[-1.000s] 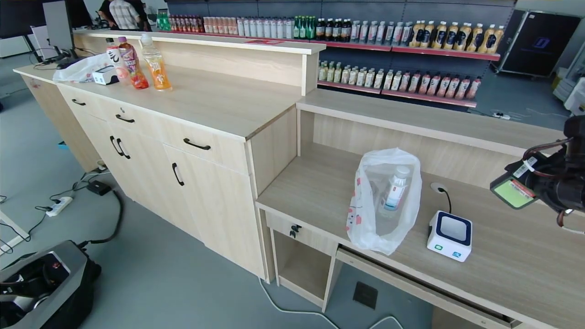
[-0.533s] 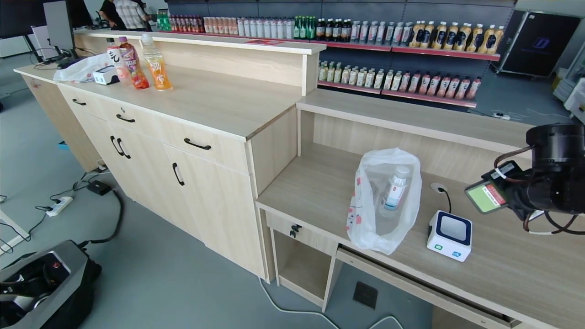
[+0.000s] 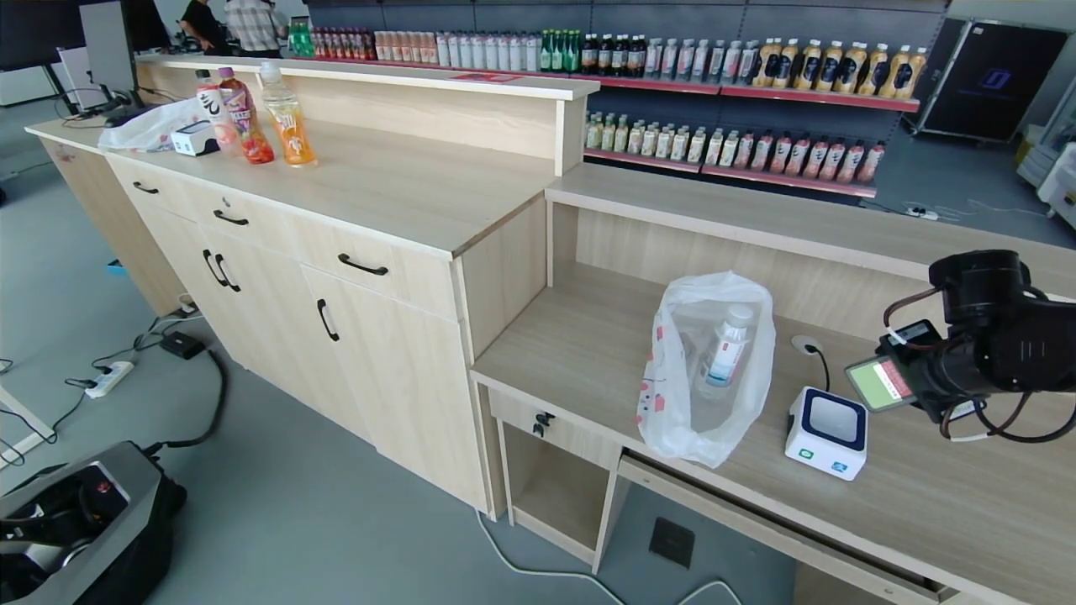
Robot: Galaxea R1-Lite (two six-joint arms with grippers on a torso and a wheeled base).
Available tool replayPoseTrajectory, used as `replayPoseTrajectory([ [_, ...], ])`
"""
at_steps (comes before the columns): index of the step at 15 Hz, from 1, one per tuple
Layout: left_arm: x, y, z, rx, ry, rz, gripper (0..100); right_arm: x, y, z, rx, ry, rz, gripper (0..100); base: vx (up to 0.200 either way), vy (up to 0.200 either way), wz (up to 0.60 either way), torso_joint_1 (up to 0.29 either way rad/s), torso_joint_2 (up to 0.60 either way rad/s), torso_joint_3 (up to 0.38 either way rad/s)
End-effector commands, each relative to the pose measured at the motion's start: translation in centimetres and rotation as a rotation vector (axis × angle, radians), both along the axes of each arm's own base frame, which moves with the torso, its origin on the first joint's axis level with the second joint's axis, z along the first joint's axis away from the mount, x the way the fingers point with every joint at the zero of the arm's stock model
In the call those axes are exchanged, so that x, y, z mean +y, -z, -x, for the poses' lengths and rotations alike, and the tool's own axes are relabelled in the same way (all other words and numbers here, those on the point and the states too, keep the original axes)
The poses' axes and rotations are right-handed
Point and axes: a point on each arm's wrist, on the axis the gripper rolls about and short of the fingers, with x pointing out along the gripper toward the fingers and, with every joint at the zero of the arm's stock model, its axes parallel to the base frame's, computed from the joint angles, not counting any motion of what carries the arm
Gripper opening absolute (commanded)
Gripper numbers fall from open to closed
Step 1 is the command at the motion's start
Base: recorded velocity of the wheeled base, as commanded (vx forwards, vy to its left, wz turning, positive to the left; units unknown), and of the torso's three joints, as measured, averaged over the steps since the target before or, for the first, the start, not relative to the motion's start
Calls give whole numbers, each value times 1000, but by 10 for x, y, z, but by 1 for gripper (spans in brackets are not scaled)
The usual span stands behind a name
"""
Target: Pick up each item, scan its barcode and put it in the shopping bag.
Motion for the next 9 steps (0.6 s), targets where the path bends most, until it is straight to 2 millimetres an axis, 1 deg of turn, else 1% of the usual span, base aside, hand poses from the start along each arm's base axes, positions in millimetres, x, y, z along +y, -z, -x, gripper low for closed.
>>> replayPoseTrajectory([
  [1,0,0,0,-1,-1,0,100,-8,17,-11,36,12,-10,0,0,0,0,0,0,0],
  [5,0,0,0,-1,-1,0,100,-10,41,-19,97,20,-25,0,0,0,0,0,0,0],
  [9,0,0,0,-1,-1,0,100,-11,42,-34,74,18,-22,0,0,0,0,0,0,0],
])
